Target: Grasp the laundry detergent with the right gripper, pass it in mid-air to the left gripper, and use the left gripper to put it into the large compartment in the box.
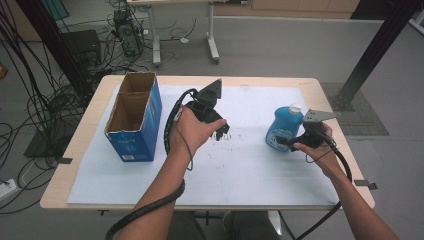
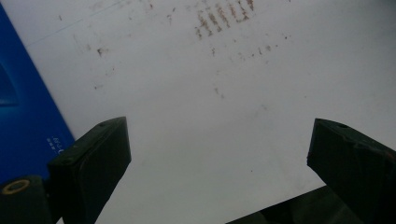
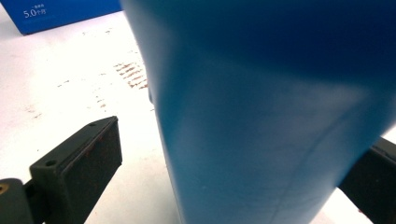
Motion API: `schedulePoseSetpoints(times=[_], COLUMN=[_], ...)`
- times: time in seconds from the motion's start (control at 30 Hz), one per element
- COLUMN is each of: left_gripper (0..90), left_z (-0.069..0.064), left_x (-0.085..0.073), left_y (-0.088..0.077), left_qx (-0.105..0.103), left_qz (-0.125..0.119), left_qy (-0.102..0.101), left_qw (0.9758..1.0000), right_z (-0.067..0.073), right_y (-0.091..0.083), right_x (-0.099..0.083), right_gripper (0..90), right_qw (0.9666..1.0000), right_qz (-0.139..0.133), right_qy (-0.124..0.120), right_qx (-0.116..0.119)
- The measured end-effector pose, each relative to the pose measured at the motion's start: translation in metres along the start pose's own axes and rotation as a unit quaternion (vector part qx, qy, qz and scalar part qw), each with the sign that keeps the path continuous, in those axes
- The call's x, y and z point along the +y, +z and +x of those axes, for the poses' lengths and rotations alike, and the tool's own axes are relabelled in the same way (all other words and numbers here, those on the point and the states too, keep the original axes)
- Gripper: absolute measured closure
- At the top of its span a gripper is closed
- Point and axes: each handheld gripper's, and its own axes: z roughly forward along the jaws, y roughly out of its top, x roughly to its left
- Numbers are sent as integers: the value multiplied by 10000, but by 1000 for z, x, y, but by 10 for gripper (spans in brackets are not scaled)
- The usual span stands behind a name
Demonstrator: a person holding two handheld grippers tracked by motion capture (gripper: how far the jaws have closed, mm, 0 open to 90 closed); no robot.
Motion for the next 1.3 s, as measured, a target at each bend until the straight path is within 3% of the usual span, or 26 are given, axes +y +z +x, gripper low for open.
schedulePoseSetpoints(times=[1.3], left_gripper=[65], left_z=[-1], left_x=[0], left_y=[-3], left_qx=[33], left_qz=[-20], left_qy=[2], left_qw=[10000], right_z=[1], right_y=[-1], right_x=[2], right_gripper=[12], right_qw=[10000], right_qz=[-90], right_qy=[-36], right_qx=[21])
